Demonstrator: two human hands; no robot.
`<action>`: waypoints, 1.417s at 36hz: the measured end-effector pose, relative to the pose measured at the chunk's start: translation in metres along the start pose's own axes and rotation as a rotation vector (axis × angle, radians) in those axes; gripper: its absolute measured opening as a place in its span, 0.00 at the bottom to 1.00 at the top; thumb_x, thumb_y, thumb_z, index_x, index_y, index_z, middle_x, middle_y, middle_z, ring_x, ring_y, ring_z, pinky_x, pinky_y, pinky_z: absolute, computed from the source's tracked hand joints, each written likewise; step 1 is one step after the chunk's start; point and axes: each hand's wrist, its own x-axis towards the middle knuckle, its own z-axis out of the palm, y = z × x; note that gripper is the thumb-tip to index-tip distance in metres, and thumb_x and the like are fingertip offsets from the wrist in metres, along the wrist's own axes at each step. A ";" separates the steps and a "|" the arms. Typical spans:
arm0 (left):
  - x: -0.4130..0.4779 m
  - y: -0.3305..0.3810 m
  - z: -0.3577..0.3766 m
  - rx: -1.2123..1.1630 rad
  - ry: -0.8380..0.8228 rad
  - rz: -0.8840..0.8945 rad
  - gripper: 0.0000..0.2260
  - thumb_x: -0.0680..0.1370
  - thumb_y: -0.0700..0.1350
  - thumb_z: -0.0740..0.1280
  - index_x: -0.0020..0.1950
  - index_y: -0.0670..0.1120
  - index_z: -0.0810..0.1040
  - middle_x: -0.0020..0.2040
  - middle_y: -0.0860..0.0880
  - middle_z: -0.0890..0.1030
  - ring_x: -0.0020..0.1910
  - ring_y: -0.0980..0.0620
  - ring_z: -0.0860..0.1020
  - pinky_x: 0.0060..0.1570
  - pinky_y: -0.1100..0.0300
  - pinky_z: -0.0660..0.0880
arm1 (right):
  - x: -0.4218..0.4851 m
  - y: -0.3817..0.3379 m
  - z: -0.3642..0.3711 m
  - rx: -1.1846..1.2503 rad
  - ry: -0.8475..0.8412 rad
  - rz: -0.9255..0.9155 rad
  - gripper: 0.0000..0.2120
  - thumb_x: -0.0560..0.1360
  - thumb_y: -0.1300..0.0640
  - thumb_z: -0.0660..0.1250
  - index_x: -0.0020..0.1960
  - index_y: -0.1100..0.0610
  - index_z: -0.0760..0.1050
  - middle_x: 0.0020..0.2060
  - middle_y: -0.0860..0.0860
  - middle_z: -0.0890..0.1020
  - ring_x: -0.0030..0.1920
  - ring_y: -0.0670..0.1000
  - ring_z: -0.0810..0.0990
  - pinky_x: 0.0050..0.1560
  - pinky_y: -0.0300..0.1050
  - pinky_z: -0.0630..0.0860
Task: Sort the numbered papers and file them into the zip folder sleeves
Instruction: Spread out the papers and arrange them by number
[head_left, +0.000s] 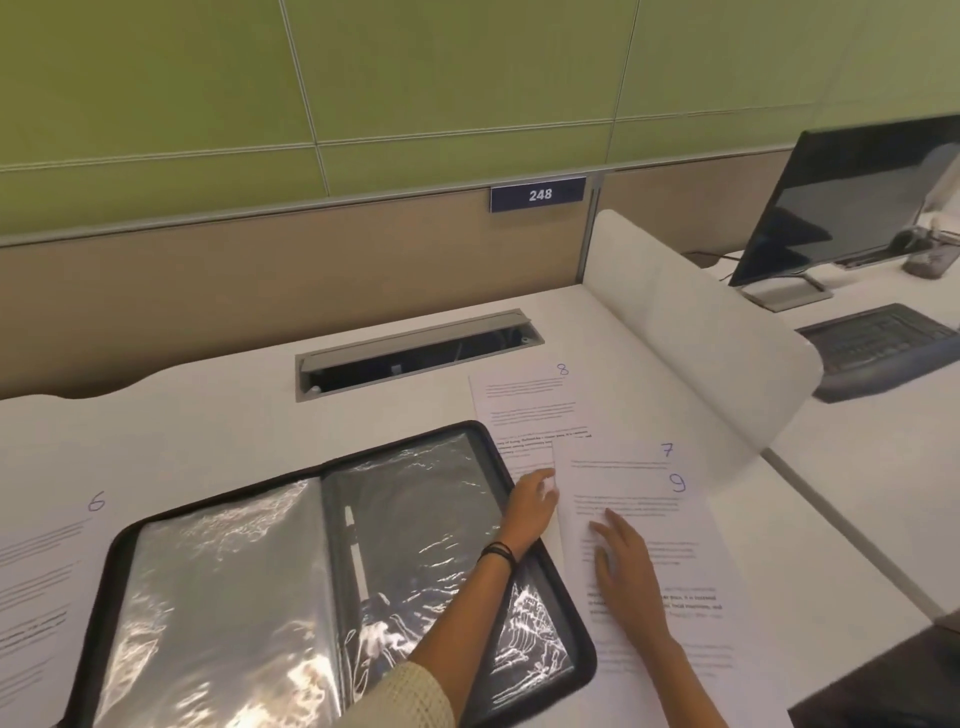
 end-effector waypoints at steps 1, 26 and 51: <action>0.003 0.001 0.002 0.008 0.015 0.003 0.17 0.81 0.39 0.59 0.70 0.42 0.68 0.69 0.45 0.69 0.69 0.49 0.67 0.66 0.61 0.64 | 0.000 0.000 0.000 -0.003 -0.001 -0.006 0.16 0.76 0.63 0.64 0.63 0.57 0.74 0.69 0.54 0.69 0.70 0.54 0.65 0.69 0.43 0.56; 0.066 0.016 0.011 -0.361 -0.003 -0.235 0.07 0.77 0.36 0.63 0.48 0.47 0.76 0.52 0.46 0.77 0.51 0.50 0.74 0.51 0.59 0.72 | 0.000 0.010 0.005 0.035 0.001 -0.057 0.20 0.74 0.53 0.58 0.64 0.54 0.73 0.70 0.50 0.67 0.69 0.46 0.62 0.69 0.42 0.56; 0.052 0.025 0.012 -0.247 0.018 -0.077 0.12 0.78 0.36 0.64 0.61 0.40 0.77 0.60 0.45 0.77 0.56 0.51 0.74 0.43 0.68 0.73 | 0.002 0.009 0.003 0.083 -0.060 -0.033 0.18 0.77 0.58 0.62 0.67 0.53 0.69 0.71 0.48 0.64 0.72 0.48 0.60 0.71 0.40 0.53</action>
